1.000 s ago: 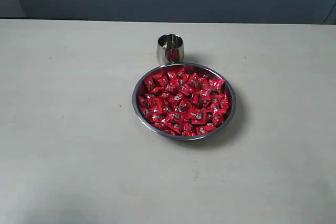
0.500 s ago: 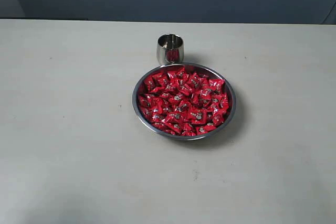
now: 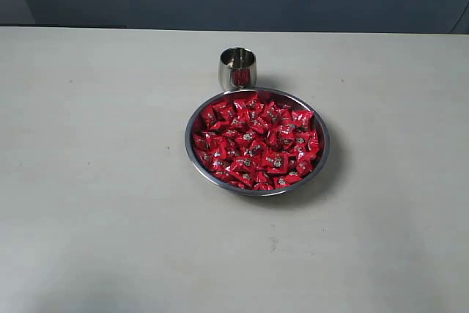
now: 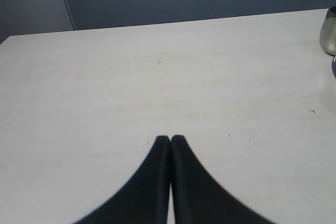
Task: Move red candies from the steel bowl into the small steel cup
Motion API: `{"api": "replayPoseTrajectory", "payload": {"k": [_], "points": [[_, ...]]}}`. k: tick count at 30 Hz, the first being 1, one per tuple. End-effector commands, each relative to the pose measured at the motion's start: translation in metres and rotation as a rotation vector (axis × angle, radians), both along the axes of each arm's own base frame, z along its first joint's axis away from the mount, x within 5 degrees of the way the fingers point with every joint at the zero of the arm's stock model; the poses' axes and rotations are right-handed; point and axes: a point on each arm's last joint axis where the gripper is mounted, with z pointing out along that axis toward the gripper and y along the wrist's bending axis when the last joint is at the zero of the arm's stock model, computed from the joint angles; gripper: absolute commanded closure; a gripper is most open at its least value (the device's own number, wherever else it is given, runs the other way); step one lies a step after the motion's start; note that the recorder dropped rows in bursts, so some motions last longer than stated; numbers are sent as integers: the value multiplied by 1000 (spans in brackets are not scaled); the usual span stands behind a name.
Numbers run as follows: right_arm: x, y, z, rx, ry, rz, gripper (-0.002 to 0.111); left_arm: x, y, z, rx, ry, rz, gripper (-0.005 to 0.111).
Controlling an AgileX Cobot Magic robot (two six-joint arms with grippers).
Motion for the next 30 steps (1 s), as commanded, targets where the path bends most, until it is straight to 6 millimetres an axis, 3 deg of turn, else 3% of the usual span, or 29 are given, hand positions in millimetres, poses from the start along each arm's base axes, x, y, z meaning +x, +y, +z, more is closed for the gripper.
{"api": "replayPoseTrajectory", "payload": {"k": [1,9,15,18,22,30], "points": [[0,1,13,52,-124,16,108,0,0,4,2,-18,-8,106],[0,1,15,81,-149,23,108,0,0,4,2,-18,-8,106],[4,4,5,197,-35,42,108,0,0,4,2,-18,-8,106],[19,4,-4,170,53,40,108,0,0,4,2,-18,-8,106],[54,13,-28,86,242,90,108,0,0,4,2,-18,-8,106],[118,69,-45,-98,587,367,108,0,0,4,2,-18,-8,106]]}}
